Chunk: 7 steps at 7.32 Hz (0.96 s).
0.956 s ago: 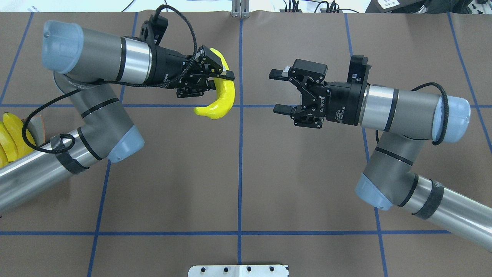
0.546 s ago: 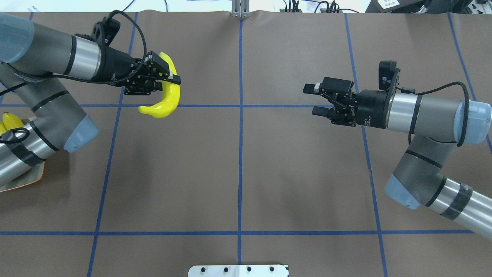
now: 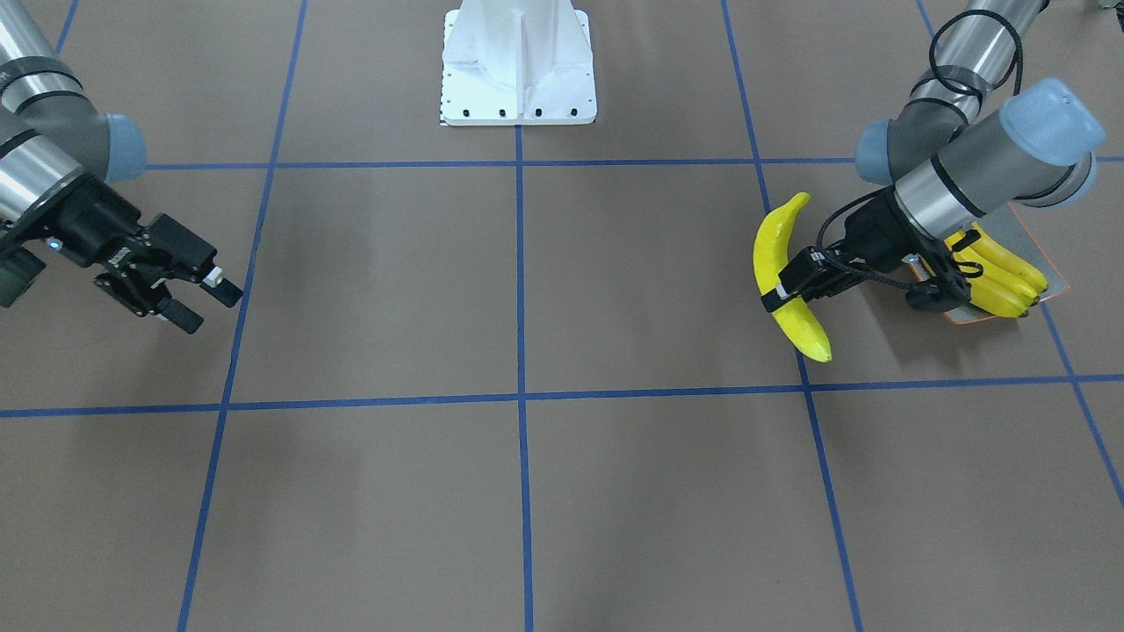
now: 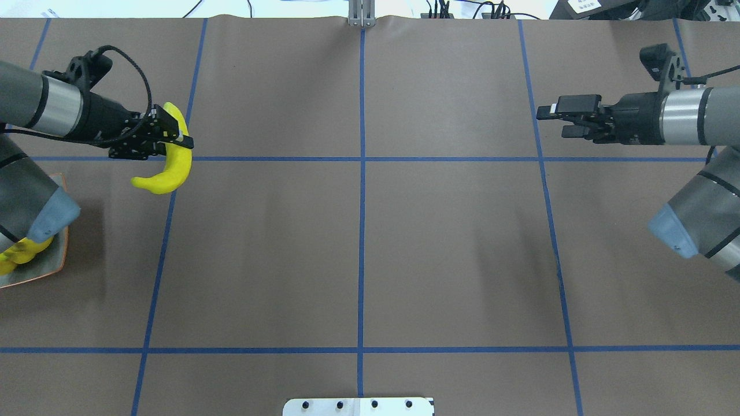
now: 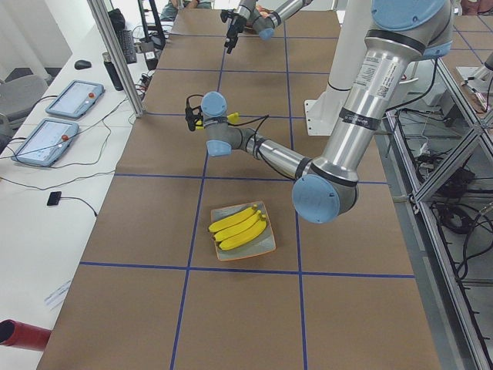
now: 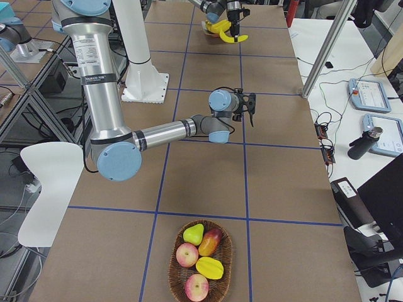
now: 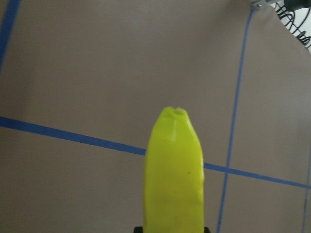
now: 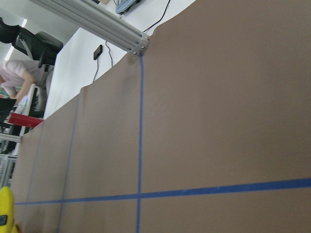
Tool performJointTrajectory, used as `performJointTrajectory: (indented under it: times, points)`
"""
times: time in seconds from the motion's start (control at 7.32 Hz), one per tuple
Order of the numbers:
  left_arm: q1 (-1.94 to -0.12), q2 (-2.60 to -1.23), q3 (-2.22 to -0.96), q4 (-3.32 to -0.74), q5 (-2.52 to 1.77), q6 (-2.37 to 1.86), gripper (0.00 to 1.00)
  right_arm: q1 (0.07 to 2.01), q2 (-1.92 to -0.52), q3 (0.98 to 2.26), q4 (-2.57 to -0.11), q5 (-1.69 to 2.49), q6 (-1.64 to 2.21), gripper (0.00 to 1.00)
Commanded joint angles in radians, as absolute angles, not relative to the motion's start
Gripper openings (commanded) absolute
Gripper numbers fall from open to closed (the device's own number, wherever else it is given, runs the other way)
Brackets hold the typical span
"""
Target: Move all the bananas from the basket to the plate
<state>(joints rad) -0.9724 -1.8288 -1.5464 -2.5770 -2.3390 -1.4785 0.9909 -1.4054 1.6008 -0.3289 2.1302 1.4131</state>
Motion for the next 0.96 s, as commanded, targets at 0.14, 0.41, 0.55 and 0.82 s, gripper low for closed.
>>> performJointTrajectory:
  times: [0.14,0.41,0.55,0.82]
  points:
    - [-1.153,-1.706,-1.543,-2.484,-2.457,-1.135,0.00,1.109,-1.468,1.597,-0.536,2.192,1.093,1.00]
    - [-1.216,-1.613,-1.539,-2.421,-2.461,-0.991,0.00,1.182,-1.502,1.589,-0.664,2.218,0.855,1.00]
    - [-1.227,-1.576,-1.542,-2.364,-2.451,-0.989,0.00,1.210,-1.503,1.583,-0.728,2.220,0.765,1.00]
    - [-1.232,-1.533,-1.545,-2.250,-2.338,-0.822,0.00,1.256,-1.491,1.585,-0.866,2.247,0.639,1.00]
